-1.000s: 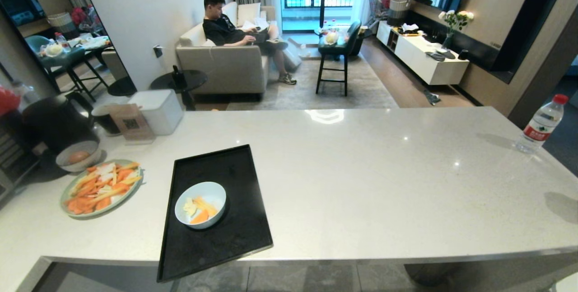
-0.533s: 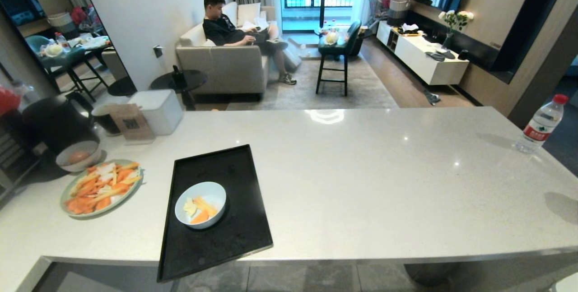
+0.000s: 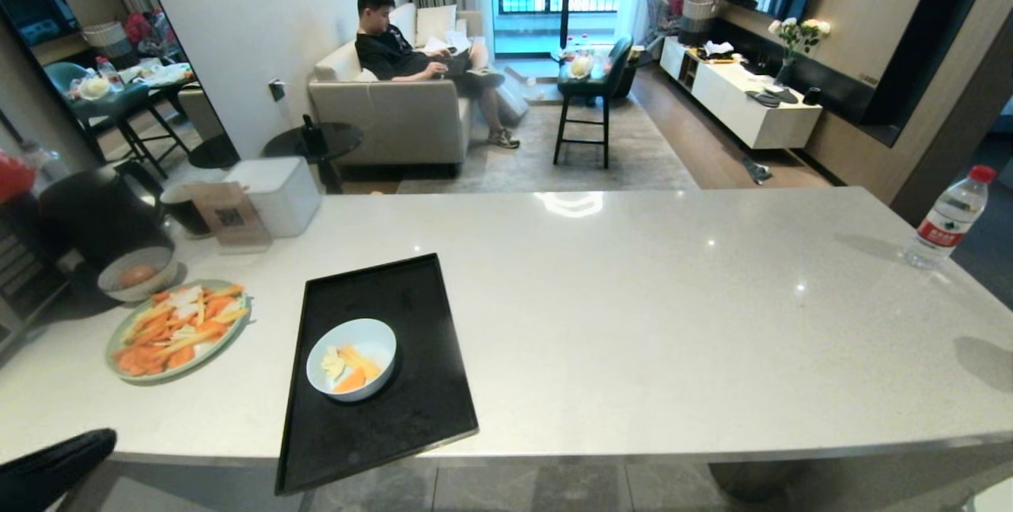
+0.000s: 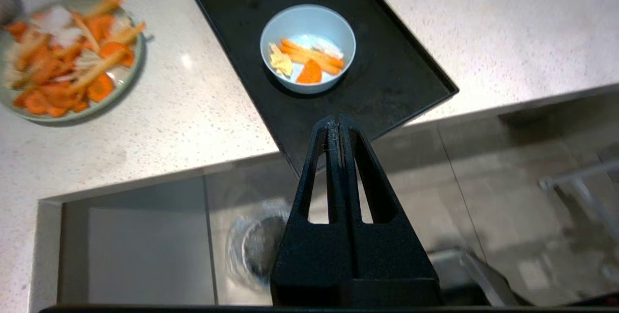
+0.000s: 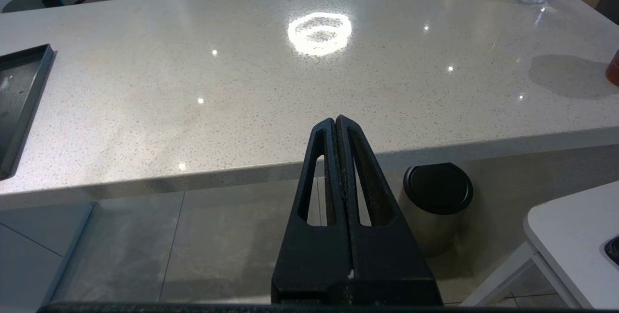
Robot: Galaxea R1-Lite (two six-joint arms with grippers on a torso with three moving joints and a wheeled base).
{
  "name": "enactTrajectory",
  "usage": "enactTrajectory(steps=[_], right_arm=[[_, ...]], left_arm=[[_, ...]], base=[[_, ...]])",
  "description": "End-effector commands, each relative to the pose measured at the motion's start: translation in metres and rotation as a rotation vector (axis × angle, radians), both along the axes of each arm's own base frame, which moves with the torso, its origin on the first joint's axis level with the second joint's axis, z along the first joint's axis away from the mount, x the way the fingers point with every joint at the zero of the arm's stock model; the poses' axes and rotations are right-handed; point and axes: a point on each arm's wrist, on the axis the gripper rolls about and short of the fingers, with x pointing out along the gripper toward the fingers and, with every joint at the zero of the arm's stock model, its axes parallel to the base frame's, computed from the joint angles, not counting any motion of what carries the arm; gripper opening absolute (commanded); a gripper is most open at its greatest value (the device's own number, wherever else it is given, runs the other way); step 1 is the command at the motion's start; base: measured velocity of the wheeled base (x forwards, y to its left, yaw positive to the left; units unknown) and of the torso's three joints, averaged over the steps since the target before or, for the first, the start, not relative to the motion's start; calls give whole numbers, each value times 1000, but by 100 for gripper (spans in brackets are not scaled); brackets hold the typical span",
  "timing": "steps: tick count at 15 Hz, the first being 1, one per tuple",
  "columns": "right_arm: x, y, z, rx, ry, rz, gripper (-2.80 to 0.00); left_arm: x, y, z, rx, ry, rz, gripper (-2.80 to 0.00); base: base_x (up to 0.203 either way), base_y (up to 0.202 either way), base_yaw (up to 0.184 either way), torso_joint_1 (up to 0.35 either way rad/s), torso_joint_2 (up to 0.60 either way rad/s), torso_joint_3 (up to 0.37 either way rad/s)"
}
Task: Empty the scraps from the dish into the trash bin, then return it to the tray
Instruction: Pick up the bowl with leftover food
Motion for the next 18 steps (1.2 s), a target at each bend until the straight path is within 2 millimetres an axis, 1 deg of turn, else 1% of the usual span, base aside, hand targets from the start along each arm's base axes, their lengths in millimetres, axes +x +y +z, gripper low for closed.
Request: enactTrajectory(steps=[1, 2, 3, 6, 8, 9, 12, 14, 16, 18], right_arm=[[0, 0, 0, 0, -2, 0, -280], [0, 0, 0, 0, -1, 0, -280], [0, 0, 0, 0, -2, 0, -280], [0, 0, 0, 0, -2, 0, -280], [0, 0, 0, 0, -1, 0, -280], [0, 0, 0, 0, -1, 0, -280], [0, 0, 0, 0, -1, 0, -280], [0, 0, 0, 0, -2, 0, -280], [0, 0, 0, 0, -1, 0, -280], [0, 0, 0, 0, -2, 0, -280]], left_arm=[[67, -9, -5, 26, 248, -18, -280], [86, -11, -10, 33, 302, -21, -280], [104, -14, -15, 38, 336, -22, 0], [155, -21, -37, 44, 348, -22, 0], [182, -23, -53, 41, 346, -15, 0], [191, -23, -60, 40, 350, -8, 0], [216, -17, -80, 37, 344, 23, 0], [228, -14, -87, 35, 324, 36, 0], [235, -14, -90, 34, 315, 40, 0], [237, -12, -91, 33, 317, 45, 0]], base=[[0, 0, 0, 0, 0, 0], [0, 0, 0, 0, 0, 0], [0, 0, 0, 0, 0, 0], [0, 0, 0, 0, 0, 0], [0, 0, 0, 0, 0, 0], [0, 0, 0, 0, 0, 0], [0, 0, 0, 0, 0, 0], [0, 0, 0, 0, 0, 0], [0, 0, 0, 0, 0, 0], [0, 0, 0, 0, 0, 0]])
